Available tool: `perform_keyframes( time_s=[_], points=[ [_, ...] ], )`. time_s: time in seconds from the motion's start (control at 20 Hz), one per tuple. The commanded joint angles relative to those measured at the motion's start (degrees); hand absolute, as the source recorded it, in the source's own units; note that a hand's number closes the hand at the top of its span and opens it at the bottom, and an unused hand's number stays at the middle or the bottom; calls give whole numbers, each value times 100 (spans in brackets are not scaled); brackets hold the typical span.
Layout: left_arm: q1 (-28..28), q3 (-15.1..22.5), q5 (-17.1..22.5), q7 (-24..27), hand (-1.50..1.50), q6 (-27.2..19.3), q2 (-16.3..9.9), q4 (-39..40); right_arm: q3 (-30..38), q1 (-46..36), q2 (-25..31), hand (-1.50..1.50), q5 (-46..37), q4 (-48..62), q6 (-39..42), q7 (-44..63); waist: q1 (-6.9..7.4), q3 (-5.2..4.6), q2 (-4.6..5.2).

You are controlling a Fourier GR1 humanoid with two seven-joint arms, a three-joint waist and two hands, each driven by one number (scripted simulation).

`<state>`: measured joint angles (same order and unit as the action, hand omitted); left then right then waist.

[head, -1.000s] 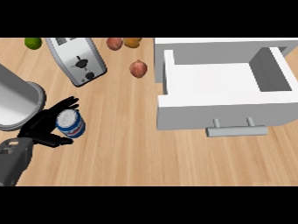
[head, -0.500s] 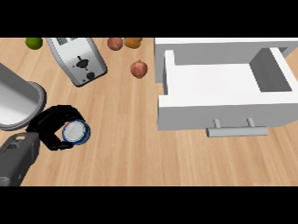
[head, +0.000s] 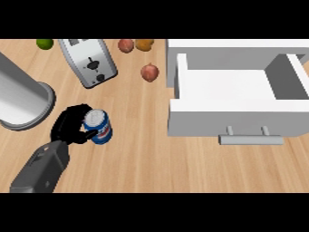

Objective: Pick up the can, place it into the drawer and close the drawer

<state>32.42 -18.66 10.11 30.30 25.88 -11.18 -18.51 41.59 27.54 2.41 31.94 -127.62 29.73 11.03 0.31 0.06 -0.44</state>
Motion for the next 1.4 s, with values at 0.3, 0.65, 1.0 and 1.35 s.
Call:
perform_keyframes(
  time_s=[0.3, 0.65, 1.0, 1.35],
  points=[
    [-8, 166, 359, -613, 150, -1849, 1096, -2156, -14, 72, -165, -150, -9, -486, -263, 268, 104, 9, -49],
    [-196, 980, 541, -2279, 150, -2583, 1113, -4293, 77, 295, -98, -150, 281, -257, -85, 246, 44, 7, -42],
    [-33, 1545, 481, -3544, 150, -3747, 1092, -5839, -201, 257, -239, -150, 43, -489, -245, 149, -50, -2, 15],
    [447, 1999, 84, -4215, 150, -4446, 1106, -6294, 204, -46, 268, -150, 608, -373, -401, 534, -62, -4, 24]
  ],
)
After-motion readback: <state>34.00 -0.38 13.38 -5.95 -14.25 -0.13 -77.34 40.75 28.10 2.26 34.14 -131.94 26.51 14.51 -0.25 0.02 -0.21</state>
